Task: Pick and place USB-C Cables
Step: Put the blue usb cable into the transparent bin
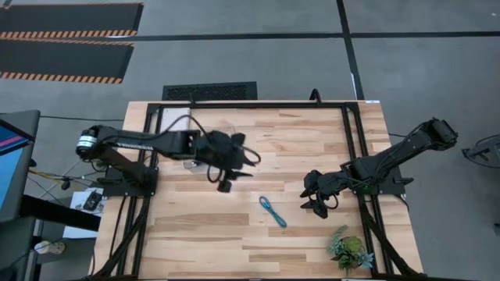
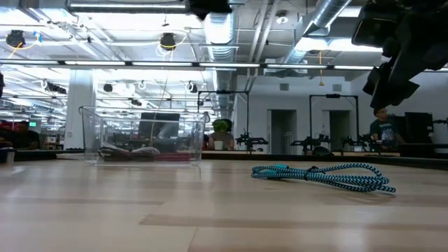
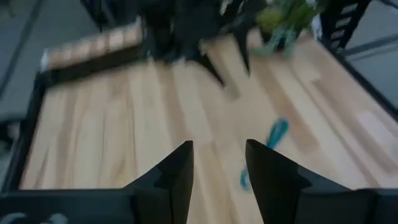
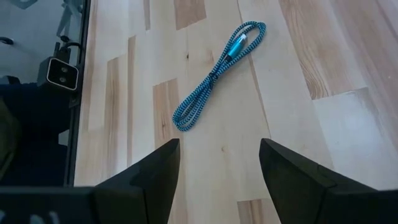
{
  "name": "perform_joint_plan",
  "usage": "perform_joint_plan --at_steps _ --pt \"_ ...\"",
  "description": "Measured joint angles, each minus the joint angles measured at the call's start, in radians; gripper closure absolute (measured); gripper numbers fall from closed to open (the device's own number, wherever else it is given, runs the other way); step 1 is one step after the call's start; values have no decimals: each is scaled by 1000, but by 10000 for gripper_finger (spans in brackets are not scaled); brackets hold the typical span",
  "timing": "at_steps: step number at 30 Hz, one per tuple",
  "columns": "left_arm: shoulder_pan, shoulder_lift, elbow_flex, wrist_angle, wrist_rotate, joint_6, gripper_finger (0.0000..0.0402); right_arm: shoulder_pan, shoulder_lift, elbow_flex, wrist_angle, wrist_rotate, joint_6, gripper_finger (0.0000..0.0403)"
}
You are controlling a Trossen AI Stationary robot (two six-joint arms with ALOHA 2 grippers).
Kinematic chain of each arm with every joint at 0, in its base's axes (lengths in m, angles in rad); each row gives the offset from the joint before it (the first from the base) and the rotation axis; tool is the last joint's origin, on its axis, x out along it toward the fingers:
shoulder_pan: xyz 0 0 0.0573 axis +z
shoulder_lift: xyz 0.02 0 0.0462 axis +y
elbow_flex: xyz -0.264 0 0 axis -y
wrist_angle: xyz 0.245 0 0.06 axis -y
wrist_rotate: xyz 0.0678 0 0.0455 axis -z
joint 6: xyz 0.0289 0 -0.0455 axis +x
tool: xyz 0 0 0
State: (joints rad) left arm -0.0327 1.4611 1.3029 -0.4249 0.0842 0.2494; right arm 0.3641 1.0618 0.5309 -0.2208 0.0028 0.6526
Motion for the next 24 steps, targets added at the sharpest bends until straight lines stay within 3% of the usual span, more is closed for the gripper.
perform_joint_plan --at_steps 7,18,24 --pt "-75 172 0 134 3 65 256 0 0 0 -2 -1 3 159" --pt "-108 436 1 209 16 156 169 3 0 0 -3 -3 3 159" --pt "-108 507 1 288 72 217 153 3 0 0 -4 -3 3 159"
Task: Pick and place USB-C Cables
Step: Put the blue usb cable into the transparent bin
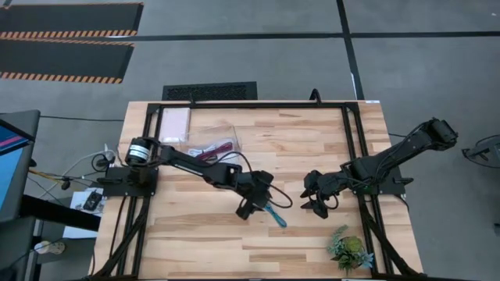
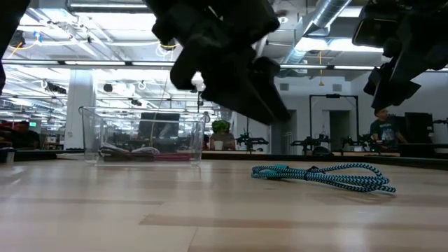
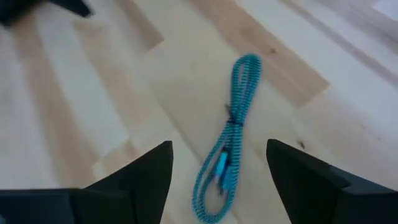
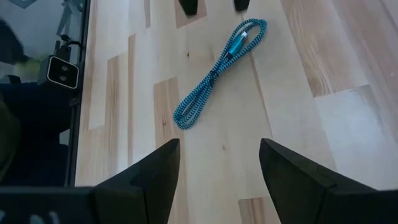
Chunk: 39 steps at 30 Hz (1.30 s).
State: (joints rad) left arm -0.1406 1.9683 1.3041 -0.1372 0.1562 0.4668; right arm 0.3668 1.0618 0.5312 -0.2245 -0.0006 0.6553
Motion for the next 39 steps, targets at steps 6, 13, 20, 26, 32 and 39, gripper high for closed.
perform_joint_plan --at_steps 6,13,20,26,32,39 --pt "6 66 1 69 50 34 157 0 0 0 -1 0 0 159" --pt "27 143 12 92 74 19 159 0 0 0 -1 0 0 159" --pt "34 148 16 41 67 -3 168 -1 0 0 -2 0 -1 159" --pt "34 151 17 2 78 -23 246 -1 0 0 -2 0 -6 159" --pt "34 154 20 -17 84 -83 359 -1 0 0 -2 0 -8 159" --pt "17 148 19 -22 67 -173 392 -1 0 0 -2 0 -8 159"
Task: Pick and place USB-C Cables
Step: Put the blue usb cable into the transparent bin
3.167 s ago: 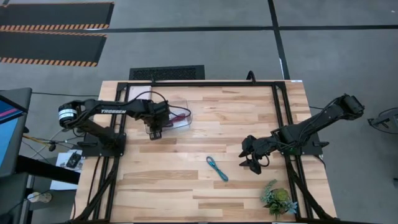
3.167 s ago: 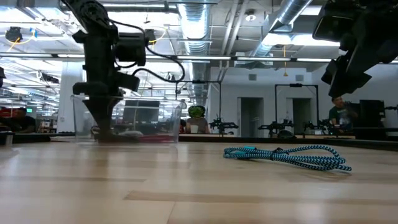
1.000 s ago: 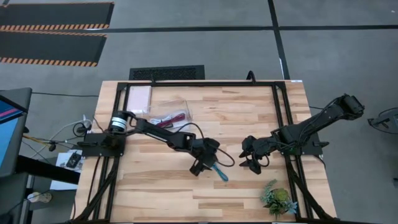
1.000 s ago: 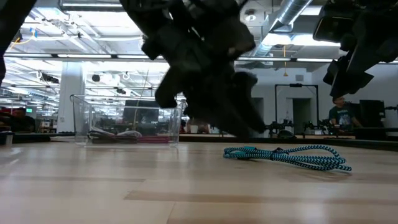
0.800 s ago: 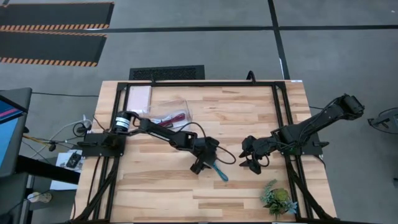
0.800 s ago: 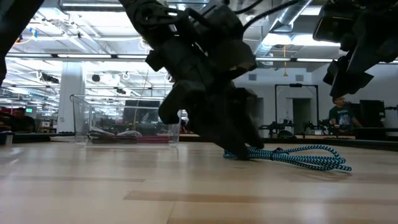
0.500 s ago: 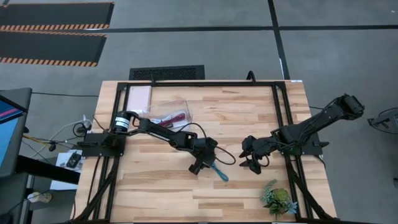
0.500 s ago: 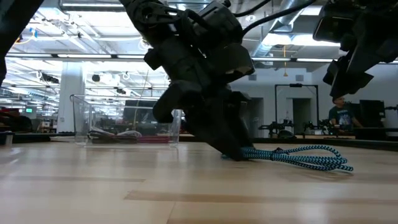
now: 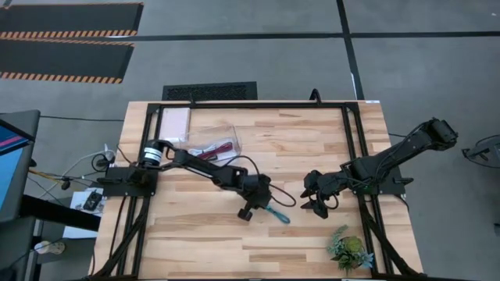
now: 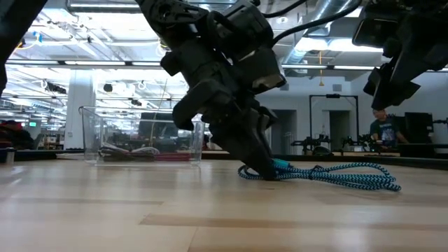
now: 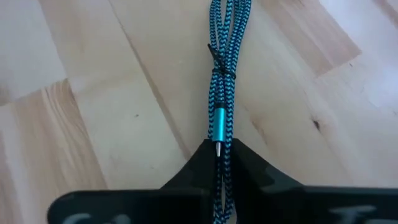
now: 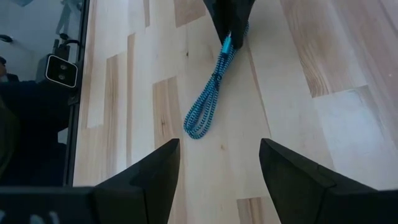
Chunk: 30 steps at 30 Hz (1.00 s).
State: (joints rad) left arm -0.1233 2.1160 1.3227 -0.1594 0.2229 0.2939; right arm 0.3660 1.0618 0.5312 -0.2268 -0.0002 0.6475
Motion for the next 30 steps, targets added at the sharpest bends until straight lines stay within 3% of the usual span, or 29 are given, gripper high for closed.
perform_joint_plan --at_steps 6,19,24,30 --pt "-20 -72 -7 -102 -19 -76 399 0 0 0 1 0 0 159" --pt "-71 -333 -5 -356 -203 -307 401 0 0 0 3 1 0 159" --pt "-91 -453 -5 -461 -359 -398 401 0 0 0 5 1 7 159" --pt "-92 -605 -4 -618 -663 -554 401 0 0 0 2 1 7 159"
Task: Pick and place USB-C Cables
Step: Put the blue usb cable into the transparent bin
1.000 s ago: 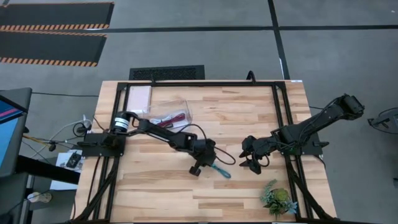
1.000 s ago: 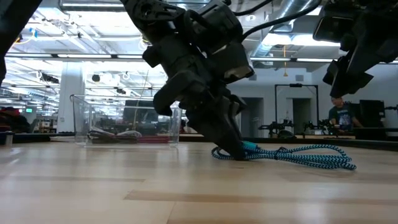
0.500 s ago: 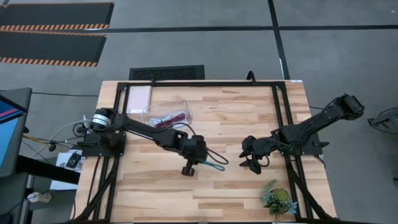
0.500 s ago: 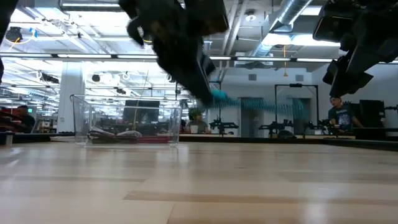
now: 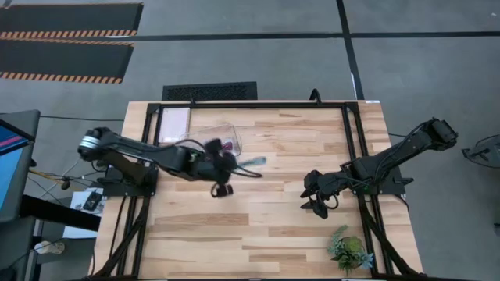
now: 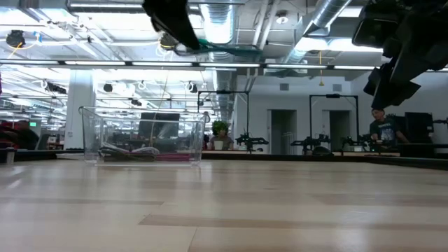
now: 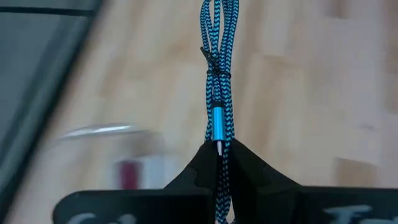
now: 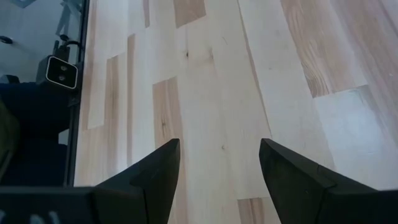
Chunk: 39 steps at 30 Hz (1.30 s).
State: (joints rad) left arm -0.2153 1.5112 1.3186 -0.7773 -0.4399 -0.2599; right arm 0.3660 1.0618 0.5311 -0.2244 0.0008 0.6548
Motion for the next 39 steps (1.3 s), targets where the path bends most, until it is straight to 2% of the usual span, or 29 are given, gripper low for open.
perform_joint_plan --at_steps 8,12,16,20,27,30,39 --pt "5 -165 0 -231 -359 -107 401 -1 0 0 1 2 0 159" --pt "38 -216 0 -395 -433 -203 401 -1 0 0 1 2 0 159" --pt "88 -232 0 -578 -429 -322 401 -1 0 0 1 2 0 159" --pt "125 -227 -1 -668 -411 -346 401 -1 0 0 1 3 0 159" --pt "186 -224 -108 -601 -273 -193 401 -1 0 0 1 3 3 159" --pt "201 -224 -166 -559 -246 -137 402 -1 0 0 1 4 3 159" --pt "232 -224 -303 -341 -109 65 401 -1 0 0 1 5 0 159"
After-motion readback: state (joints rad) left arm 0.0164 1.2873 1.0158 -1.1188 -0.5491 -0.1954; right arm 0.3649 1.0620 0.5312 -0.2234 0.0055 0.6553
